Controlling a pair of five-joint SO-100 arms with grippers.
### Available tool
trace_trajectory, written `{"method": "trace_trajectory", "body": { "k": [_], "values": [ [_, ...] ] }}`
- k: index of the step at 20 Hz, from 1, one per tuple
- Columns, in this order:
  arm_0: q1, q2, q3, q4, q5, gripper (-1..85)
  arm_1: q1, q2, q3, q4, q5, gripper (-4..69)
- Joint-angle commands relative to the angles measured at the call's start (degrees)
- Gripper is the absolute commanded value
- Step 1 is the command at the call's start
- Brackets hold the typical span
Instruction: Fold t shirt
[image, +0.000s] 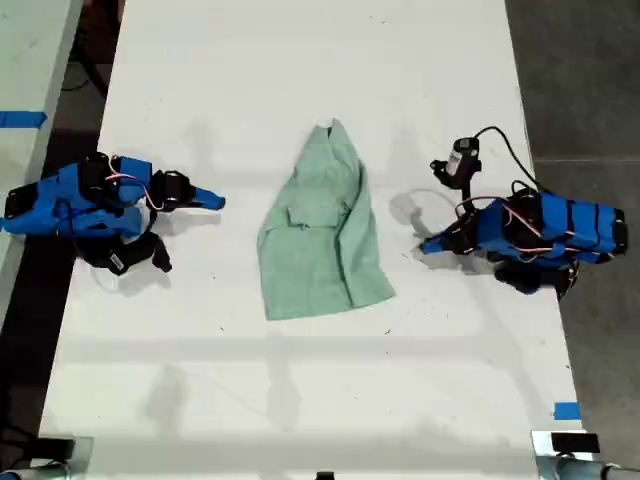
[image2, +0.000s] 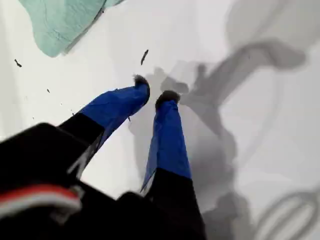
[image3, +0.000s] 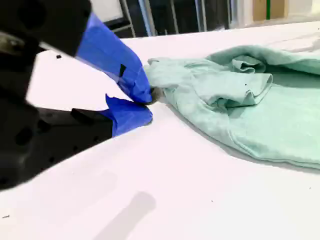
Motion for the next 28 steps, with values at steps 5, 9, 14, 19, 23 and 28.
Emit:
{"method": "trace_trajectory", "body": {
  "k": [5,9,14,19,23,28],
  "values": [
    [0.4,0.4,2.3,-0.3,-14.9,-0.3,-0.4,0.5,2.4,-0.3,-0.8,6.1],
    [3.5,0.2,-2.3,0.3,-15.6,-0.3,-0.4,0.5,2.4,-0.3,-0.8,6.1],
    [9.7,-37.5,-28.1,1.6,-18.5,-0.3,-0.3,0.5,2.4,-0.3,-0.8,6.1],
    [18.9,-96.2,-71.6,2.2,-21.4,14.0,-0.3,0.5,2.4,-0.3,-0.8,6.1],
    [22.0,-110.7,-78.1,-5.0,-31.6,23.6,-0.3,0.5,2.4,-0.3,-0.8,6.1],
    [22.6,-118.6,-78.0,-9.0,-37.3,22.2,-0.3,0.5,2.4,-0.3,-0.8,6.1]
  ]
}}
